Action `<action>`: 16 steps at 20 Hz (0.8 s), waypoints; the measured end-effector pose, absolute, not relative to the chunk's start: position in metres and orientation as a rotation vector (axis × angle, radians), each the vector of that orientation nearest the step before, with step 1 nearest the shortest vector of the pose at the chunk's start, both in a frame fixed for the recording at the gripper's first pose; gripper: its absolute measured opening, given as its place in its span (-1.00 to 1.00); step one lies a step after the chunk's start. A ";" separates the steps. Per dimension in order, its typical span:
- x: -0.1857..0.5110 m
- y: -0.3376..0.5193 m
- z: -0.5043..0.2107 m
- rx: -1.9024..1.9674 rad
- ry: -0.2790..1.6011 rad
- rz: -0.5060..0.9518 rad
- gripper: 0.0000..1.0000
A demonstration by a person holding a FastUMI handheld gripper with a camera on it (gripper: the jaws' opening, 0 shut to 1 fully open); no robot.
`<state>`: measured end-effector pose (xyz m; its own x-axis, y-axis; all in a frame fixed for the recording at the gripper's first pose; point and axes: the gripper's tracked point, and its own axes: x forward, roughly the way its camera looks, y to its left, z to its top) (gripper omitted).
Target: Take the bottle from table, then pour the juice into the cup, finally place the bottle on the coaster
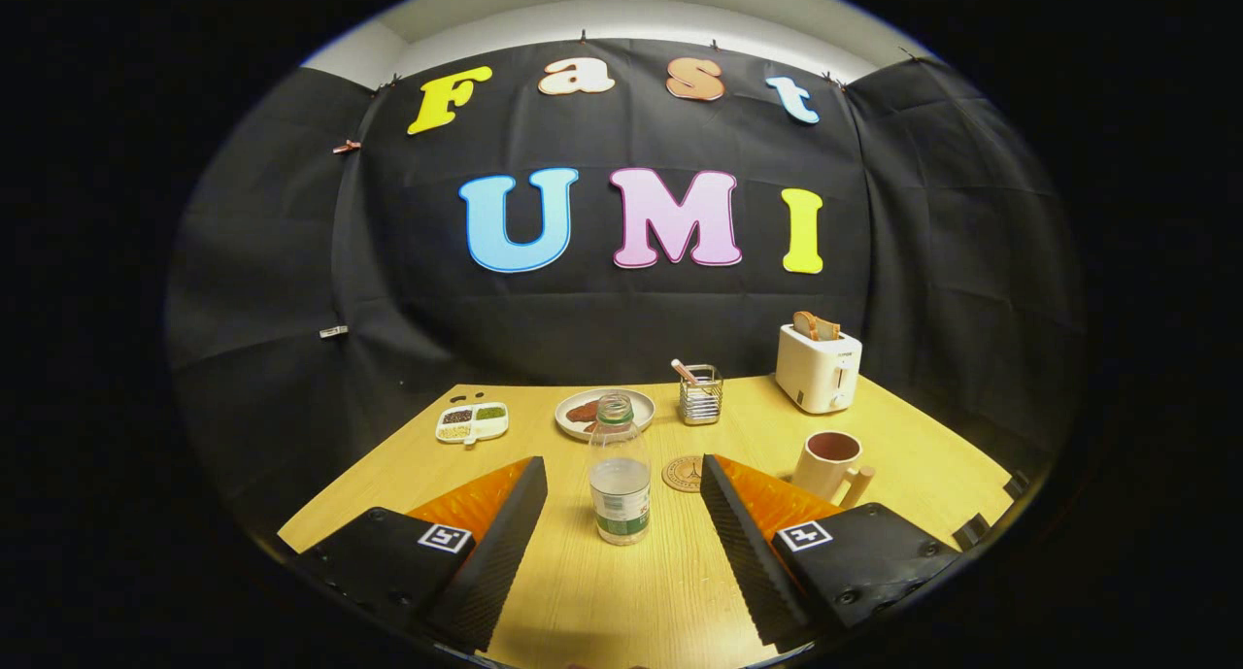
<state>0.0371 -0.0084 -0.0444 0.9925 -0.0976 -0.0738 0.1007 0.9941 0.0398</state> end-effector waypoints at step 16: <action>0.116 0.003 -0.114 0.091 0.132 -0.187 0.99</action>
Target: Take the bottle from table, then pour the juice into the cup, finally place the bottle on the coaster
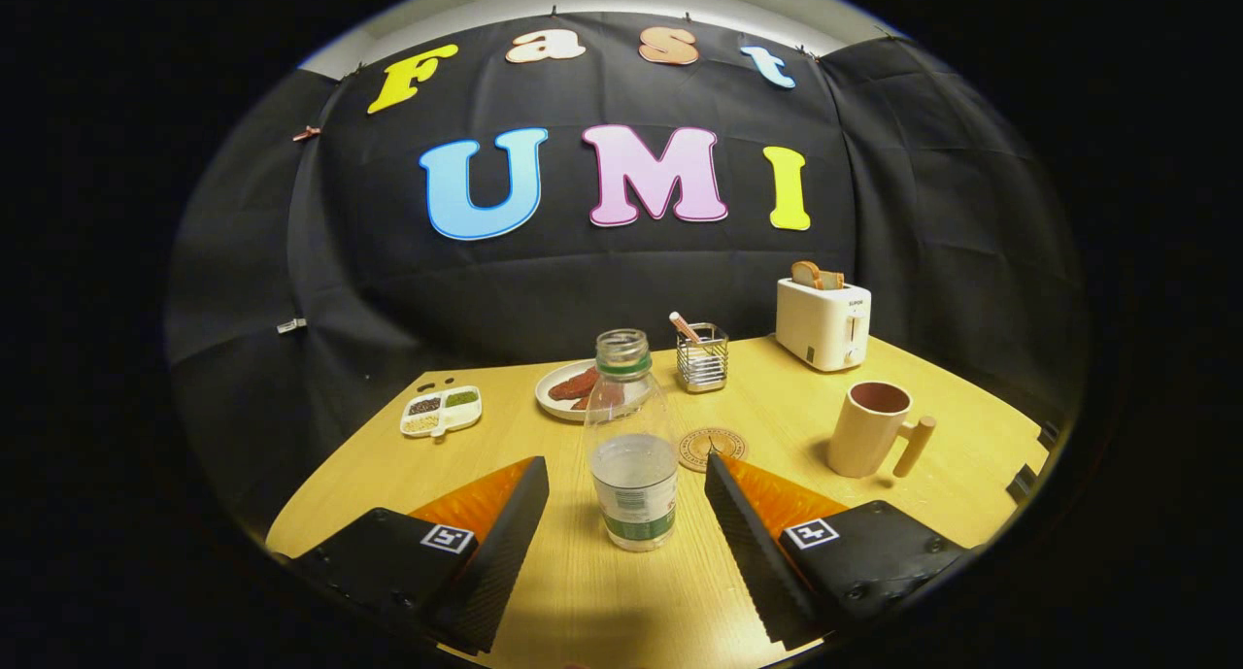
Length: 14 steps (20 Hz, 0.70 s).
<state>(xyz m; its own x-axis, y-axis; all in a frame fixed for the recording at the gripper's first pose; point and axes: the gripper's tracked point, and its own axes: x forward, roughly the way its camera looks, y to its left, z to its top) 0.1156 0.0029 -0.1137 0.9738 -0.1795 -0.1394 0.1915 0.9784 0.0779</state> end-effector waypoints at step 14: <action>0.168 -0.011 -0.151 0.065 0.160 -0.285 0.99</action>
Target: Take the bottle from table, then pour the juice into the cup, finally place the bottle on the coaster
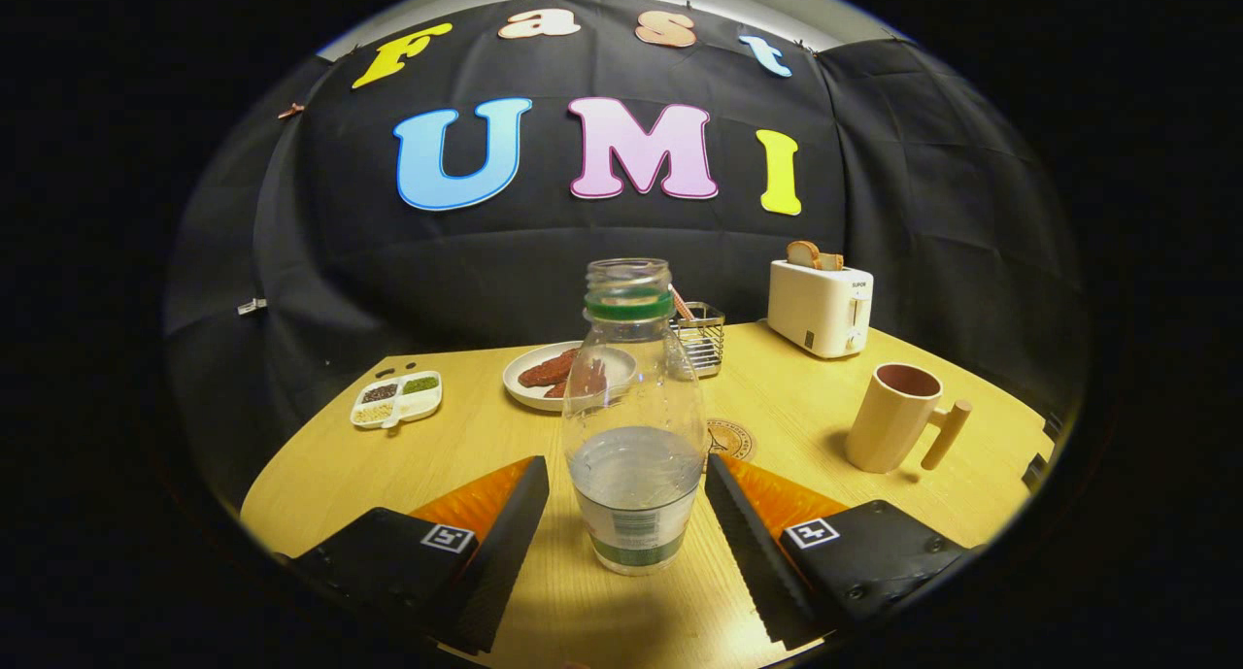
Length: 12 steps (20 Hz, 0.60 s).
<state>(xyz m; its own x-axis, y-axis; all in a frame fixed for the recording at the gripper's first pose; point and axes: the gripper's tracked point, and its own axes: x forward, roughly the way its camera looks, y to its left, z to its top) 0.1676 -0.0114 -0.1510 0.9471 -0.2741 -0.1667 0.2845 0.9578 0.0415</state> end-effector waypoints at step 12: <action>0.182 -0.013 -0.159 0.033 0.170 -0.307 0.57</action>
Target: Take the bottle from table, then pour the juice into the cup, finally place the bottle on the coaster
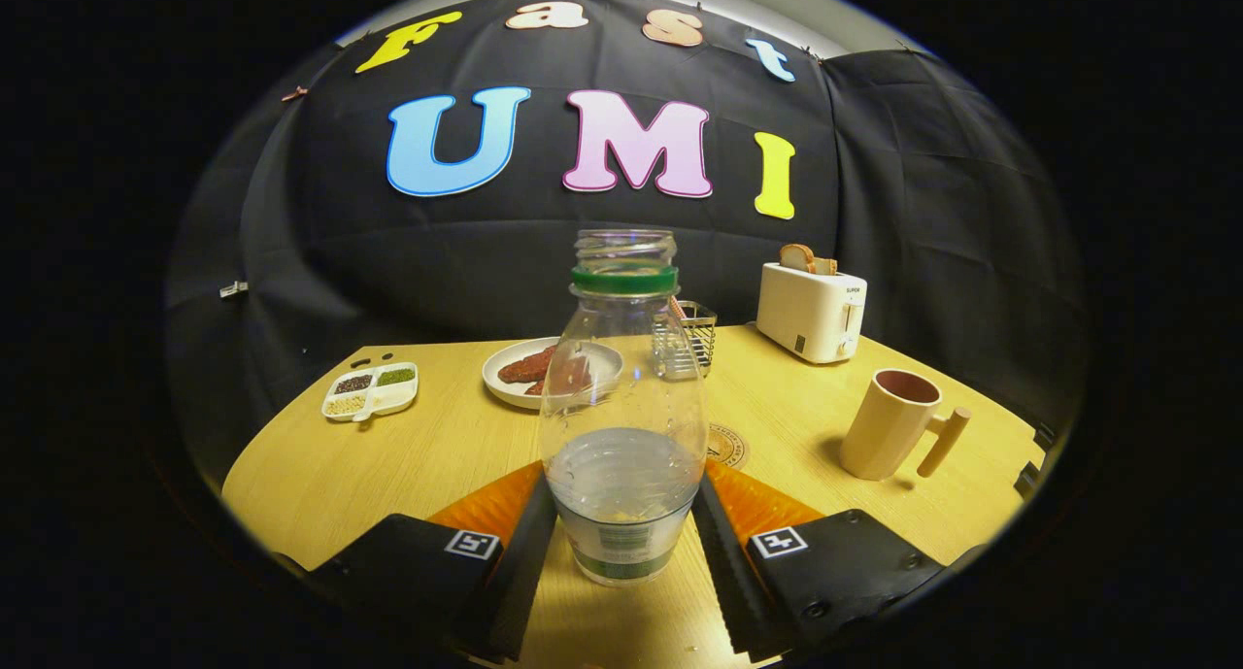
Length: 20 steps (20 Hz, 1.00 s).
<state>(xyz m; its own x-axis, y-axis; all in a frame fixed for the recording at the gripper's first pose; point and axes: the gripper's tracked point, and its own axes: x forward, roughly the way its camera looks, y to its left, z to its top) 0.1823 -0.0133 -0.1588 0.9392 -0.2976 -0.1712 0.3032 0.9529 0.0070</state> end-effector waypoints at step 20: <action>0.175 -0.051 -0.087 0.582 0.126 -0.189 0.46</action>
